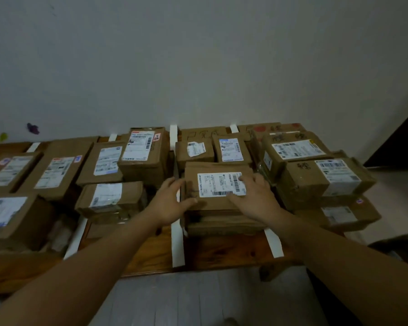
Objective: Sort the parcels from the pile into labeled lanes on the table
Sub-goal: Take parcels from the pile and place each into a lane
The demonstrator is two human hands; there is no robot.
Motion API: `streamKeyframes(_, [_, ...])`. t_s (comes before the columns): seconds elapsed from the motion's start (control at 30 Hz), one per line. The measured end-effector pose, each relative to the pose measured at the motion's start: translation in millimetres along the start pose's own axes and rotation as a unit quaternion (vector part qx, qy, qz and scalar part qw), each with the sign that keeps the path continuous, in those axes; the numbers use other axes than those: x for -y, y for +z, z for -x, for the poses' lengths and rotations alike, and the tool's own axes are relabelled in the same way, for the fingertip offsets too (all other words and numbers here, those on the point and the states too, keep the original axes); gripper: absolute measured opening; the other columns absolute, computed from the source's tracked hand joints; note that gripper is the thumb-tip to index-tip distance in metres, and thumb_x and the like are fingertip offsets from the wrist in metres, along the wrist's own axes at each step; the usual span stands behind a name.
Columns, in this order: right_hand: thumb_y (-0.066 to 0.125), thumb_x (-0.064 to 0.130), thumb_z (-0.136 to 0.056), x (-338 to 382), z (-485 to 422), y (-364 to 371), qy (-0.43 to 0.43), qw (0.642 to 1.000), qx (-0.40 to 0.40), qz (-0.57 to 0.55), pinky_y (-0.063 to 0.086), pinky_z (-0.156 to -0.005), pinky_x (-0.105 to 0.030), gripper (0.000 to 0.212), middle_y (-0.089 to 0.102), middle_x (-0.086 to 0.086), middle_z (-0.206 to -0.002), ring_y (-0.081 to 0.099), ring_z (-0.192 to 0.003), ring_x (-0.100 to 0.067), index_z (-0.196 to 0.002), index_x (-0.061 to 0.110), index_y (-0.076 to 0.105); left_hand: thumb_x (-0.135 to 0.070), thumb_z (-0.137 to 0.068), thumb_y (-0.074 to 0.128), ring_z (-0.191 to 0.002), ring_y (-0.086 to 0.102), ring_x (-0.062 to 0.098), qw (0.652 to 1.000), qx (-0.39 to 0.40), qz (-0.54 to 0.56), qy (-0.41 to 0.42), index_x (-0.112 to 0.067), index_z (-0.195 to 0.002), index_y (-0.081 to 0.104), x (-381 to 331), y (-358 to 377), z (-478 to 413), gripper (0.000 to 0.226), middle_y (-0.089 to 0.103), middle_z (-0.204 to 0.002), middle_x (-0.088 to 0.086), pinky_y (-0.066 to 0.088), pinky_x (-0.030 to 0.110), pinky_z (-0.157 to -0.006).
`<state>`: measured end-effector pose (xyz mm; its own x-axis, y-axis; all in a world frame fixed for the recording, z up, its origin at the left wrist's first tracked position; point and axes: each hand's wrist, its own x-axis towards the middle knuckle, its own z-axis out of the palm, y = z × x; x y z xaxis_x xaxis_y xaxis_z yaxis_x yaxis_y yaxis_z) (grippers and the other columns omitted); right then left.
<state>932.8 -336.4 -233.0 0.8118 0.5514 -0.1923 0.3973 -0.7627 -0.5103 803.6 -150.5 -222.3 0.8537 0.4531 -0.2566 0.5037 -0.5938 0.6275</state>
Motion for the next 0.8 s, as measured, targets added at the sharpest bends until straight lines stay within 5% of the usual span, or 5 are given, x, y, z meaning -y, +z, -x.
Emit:
streamKeyframes(0.13, [0.052,0.057,-0.089,63.0,-7.6,-12.3,-0.079,0.996,0.003,0.035,0.031,-0.107,-0.042,0.066,0.027,-0.007,-0.149,0.029,-0.136,-0.029,-0.143,0.024,0.036,-0.038,-0.088,0.06,-0.136,0.032,0.024,0.997,-0.072,0.014,0.002,-0.025,-0.145,0.031,13.0,-55.2,18.3,0.066,0.024,-0.152,0.0,0.036,0.038,-0.105])
streamKeyframes(0.23, [0.054,0.055,-0.087,132.0,-7.9,-10.6,-0.128,0.991,0.016,0.021,0.035,-0.104,-0.041,0.061,0.033,-0.007,-0.146,0.033,-0.135,-0.028,-0.139,0.026,0.042,-0.04,-0.088,0.06,-0.141,0.025,0.022,0.993,-0.121,-0.009,-0.014,-0.023,-0.145,0.033,46.4,-110.7,42.7,0.066,0.025,-0.154,0.001,0.028,0.041,-0.113])
streamKeyframes(0.4, [0.056,0.06,-0.085,257.9,6.4,23.5,-0.219,0.975,0.022,0.038,0.033,-0.106,-0.035,0.065,0.041,-0.008,-0.145,0.038,-0.132,-0.027,-0.138,0.023,0.047,-0.041,-0.088,0.06,-0.144,0.017,0.02,0.976,-0.194,-0.051,-0.087,-0.016,-0.146,0.031,137.6,-205.8,106.3,0.07,0.021,-0.156,0.007,0.015,0.032,-0.117])
streamKeyframes(0.8, [0.05,0.063,-0.087,528.0,52.9,143.5,-0.315,0.94,0.115,0.062,0.036,-0.107,-0.038,0.074,0.036,-0.012,-0.149,0.039,-0.133,-0.03,-0.145,0.019,0.037,-0.047,-0.088,0.058,-0.145,0.012,0.025,0.927,-0.282,-0.016,-0.247,-0.026,-0.149,0.024,337.6,-403.0,270.9,0.073,0.012,-0.159,0.005,0.019,0.042,-0.117])
